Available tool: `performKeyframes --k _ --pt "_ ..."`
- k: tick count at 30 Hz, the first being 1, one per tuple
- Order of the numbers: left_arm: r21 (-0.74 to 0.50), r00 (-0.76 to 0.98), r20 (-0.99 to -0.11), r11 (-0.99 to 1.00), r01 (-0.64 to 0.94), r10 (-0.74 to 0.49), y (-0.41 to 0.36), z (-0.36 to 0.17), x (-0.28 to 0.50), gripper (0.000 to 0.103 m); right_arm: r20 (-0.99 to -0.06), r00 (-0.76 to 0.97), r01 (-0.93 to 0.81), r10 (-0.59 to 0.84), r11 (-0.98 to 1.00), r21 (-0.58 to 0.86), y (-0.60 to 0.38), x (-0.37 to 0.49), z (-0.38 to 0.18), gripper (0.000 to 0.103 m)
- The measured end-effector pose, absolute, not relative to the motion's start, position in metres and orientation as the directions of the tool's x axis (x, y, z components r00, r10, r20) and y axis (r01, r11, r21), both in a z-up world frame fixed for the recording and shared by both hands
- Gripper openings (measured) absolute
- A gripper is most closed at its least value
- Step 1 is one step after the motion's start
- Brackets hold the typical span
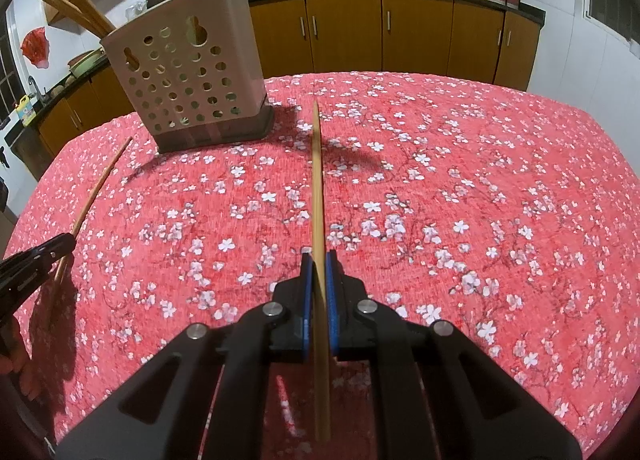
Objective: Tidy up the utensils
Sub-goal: 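Lower the right tool and grasp the last chopstick while the left tool grasps one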
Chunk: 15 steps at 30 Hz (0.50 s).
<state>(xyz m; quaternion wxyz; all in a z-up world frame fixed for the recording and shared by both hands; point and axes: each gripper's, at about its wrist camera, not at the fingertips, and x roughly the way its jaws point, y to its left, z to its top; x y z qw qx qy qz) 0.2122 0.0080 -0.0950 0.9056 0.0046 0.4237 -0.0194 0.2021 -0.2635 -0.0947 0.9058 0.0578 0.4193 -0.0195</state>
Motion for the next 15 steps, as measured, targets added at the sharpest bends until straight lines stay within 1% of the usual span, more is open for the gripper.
performKeyframes --k 10,15 --pt "-0.012 0.641 -0.767 0.999 0.038 -0.033 0.0084 -0.0948 0.2109 0.01 -0.762 0.648 0.084 0.012 0.993 0.087 -0.2625 0.2025 -0.0947 0.008" --pt "-0.025 0.641 -0.766 0.999 0.039 -0.044 0.0099 -0.094 0.2092 0.008 -0.762 0.648 0.082 0.013 0.993 0.087 -0.2635 0.2012 -0.0943 0.008"
